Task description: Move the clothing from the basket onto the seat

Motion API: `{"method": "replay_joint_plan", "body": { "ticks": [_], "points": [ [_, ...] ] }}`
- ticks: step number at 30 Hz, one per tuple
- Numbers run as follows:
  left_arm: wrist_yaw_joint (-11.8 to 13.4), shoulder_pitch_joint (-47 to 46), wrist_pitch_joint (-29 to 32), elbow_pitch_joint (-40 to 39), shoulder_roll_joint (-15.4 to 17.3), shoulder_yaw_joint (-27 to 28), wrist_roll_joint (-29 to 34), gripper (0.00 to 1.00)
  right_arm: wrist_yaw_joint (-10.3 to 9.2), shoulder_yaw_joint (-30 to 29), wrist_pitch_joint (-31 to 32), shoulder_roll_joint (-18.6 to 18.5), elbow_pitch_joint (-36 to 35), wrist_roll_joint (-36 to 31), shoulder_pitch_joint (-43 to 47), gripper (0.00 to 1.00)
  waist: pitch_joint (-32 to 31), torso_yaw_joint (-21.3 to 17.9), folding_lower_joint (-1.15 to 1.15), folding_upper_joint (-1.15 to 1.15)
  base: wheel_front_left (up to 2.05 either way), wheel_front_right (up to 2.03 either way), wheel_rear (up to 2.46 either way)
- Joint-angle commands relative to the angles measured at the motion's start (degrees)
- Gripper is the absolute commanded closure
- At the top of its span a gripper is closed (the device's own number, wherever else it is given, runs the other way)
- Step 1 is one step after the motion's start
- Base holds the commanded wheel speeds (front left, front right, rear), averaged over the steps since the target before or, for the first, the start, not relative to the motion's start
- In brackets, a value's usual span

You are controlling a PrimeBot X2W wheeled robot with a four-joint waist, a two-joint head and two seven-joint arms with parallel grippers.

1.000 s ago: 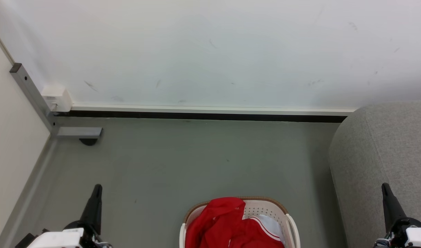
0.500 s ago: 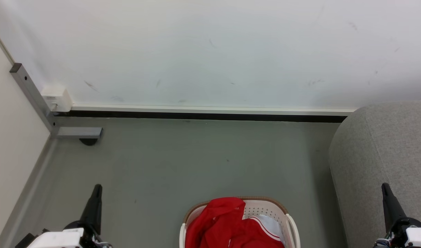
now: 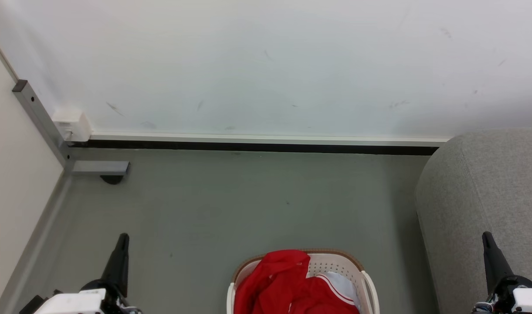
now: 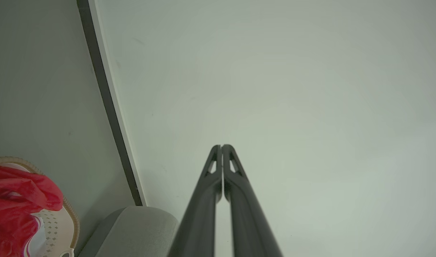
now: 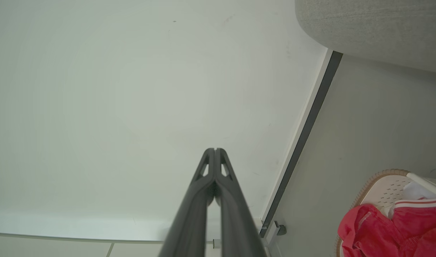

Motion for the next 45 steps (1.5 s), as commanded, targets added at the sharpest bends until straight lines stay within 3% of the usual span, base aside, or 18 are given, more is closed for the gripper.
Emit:
{"method": "replay_joint_plan", "body": {
  "ticks": [1, 45],
  "points": [
    [-0.14, -0.55, 0.12, -0.21, 0.46, 0.04, -0.67, 1.0, -0.18, -0.16, 0.03, 0.0, -0.24, -0.45, -0.83, 1.0, 0.0, 0.0, 0.0, 0.0, 0.0, 0.0, 0.0],
    [-0.15, -0.55, 0.12, -0.21, 0.46, 0.04, -0.67, 1.0, -0.18, -0.16, 0.03, 0.0, -0.24, -0.46, -0.83, 1.0, 0.0, 0.0, 0.0, 0.0, 0.0, 0.0, 0.0]
  ]
}}
